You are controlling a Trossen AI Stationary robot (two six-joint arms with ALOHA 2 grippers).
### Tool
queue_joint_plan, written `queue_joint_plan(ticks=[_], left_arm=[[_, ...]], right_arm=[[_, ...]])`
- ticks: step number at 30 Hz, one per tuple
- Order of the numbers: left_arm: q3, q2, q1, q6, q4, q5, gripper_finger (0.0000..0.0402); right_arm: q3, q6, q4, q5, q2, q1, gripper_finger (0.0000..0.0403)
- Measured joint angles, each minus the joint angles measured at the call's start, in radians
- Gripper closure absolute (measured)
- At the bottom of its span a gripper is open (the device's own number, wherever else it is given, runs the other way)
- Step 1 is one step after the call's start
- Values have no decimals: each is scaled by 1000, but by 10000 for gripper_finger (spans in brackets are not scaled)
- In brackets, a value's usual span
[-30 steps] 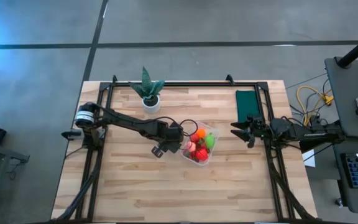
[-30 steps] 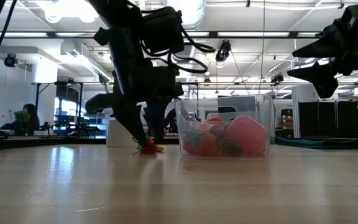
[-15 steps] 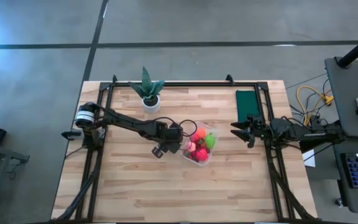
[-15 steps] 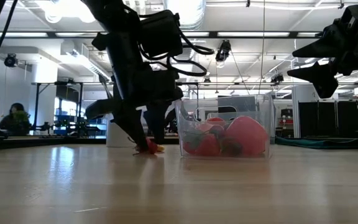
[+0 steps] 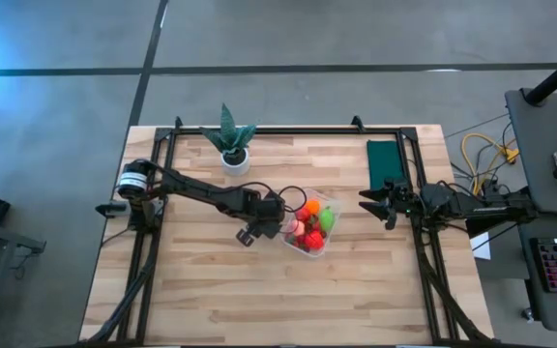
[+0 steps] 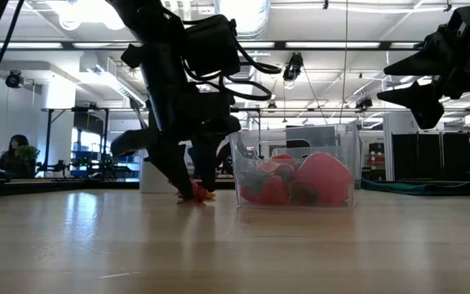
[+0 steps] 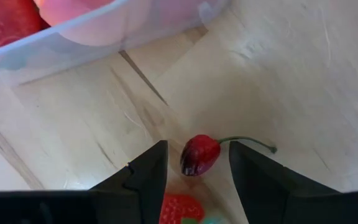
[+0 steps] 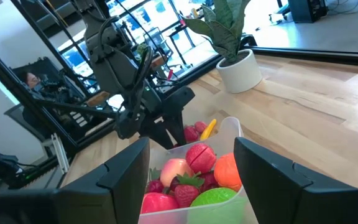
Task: Pick and placing Produce into tupperware
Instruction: Put the red cherry into the container
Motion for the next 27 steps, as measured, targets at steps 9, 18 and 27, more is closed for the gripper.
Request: queue_joint_plan(ticks=[9, 18, 27], left_arm=[[0, 0, 1, -1, 2, 0, 293], [0, 6, 4, -1, 3, 5, 316], [9, 26, 6, -1, -6, 16, 318]], right_arm=[[0, 0, 0, 0, 0, 0, 177], [0, 0, 0, 0, 0, 0, 177], [0, 0, 0, 0, 0, 0, 177]])
